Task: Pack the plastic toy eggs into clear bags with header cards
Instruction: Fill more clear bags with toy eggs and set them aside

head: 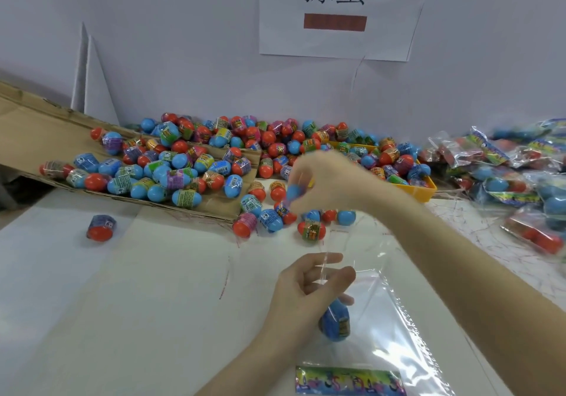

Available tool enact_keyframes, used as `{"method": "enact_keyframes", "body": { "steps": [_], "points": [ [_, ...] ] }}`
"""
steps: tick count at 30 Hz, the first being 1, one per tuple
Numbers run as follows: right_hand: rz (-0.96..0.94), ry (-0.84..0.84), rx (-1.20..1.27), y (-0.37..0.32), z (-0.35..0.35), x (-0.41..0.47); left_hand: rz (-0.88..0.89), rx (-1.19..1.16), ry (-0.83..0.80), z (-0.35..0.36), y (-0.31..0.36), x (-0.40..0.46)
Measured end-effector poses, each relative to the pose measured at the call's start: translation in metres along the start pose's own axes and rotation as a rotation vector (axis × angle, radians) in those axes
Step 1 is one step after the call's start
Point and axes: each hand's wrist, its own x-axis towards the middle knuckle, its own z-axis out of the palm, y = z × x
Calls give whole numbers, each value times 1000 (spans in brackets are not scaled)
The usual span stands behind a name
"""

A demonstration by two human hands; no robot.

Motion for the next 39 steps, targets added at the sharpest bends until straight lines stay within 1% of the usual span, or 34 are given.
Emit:
{"method": "enact_keyframes", "body": {
  "steps": [2, 3, 4, 6, 8, 10, 15, 18, 23, 28, 31, 36, 39],
  "points": [
    [48, 178, 202, -4, -16, -15, 19, -12, 6, -1, 1, 0],
    [35, 264, 284, -2, -24, -28, 28, -10, 7, -1, 1, 0],
    [20, 294, 324, -1, -29, -42, 34, -3, 5, 0, 1, 0],
    [-19, 208, 312, 2, -30, -65, 47, -10, 1, 1, 2, 0],
    [-46, 71, 215, 6, -23, -77, 62, -35, 7, 1, 1, 0],
    [-26, -39, 117, 12, -20, -80, 86, -46, -2, 0, 2, 0],
    [-22, -212, -48, 19, -21, -78, 133, -34, -14, 0, 2, 0],
    [-29, -305, -73, 20, -24, -80, 137, -26, -24, 1, 2, 0],
    [-59, -345, -91, 23, -23, -81, 146, -20, -22, 0, 0, -1],
    [-79, -280, -43, 24, -9, -83, 130, -28, -35, 0, -1, -1],
    [-60, -282, -33, 27, 1, -88, 126, -29, -44, -1, -1, 0],
    [-144, -326, -127, 34, 8, -88, 55, -25, -190, -6, 1, 2],
    [-129, -327, -126, 39, 9, -88, 27, 103, -272, -11, 0, 3]
  ]
}}
